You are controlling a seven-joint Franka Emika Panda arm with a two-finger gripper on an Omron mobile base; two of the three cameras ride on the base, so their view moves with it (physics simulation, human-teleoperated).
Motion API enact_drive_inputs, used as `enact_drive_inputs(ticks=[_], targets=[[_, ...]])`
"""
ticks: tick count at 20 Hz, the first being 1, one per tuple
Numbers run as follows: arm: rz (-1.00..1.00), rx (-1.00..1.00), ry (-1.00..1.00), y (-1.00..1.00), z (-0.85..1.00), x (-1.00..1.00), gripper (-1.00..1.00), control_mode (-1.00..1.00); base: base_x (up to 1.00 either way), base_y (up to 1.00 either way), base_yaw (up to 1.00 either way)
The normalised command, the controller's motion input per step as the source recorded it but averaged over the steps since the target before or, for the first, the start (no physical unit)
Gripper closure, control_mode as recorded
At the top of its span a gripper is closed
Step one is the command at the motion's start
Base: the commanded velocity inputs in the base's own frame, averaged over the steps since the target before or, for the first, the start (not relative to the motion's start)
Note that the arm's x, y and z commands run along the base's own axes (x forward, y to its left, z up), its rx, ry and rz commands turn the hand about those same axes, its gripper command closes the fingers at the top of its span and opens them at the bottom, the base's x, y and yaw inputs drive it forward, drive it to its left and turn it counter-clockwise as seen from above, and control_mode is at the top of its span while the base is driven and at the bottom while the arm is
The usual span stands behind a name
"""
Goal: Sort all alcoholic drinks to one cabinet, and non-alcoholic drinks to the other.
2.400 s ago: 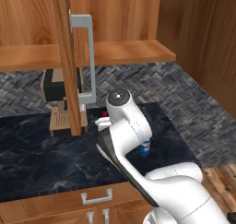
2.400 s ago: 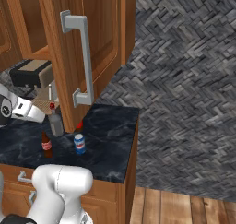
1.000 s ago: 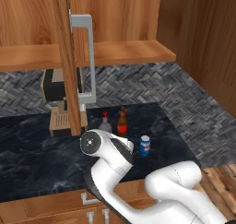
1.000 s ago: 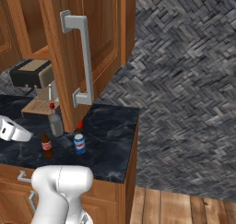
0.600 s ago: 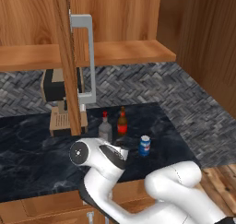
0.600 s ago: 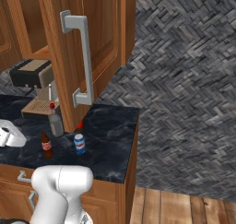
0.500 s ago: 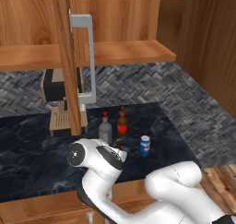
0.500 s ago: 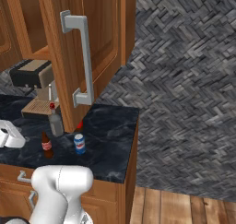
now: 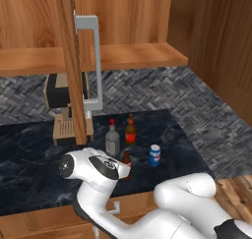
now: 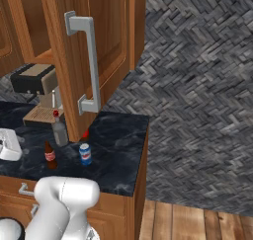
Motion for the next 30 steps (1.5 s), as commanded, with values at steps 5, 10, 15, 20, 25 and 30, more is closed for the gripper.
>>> enact_drive_inputs(ticks=[5,10,15,20,25,30], targets=[[-0.07,-0.03,0.0,0.0,-0.05,0.0,-1.0,-1.0,0.0,0.0,0.0],[-0.04,-0.01,0.0,0.0,-0.13,0.0,-1.0,-1.0,0.0,0.0,0.0],[0.0,0.0,0.0,0.0,-0.13,0.0,-1.0,-1.0,0.0,0.0,0.0],[0.0,0.0,0.0,0.0,-0.06,0.0,-1.0,-1.0,0.0,0.0,0.0],[0.0,-0.01,0.0,0.0,0.0,0.0,-1.0,-1.0,0.0,0.0,0.0],[0.0,-0.01,0.0,-0.01,0.0,0.05,-1.0,-1.0,0.0,0.0,0.0]])
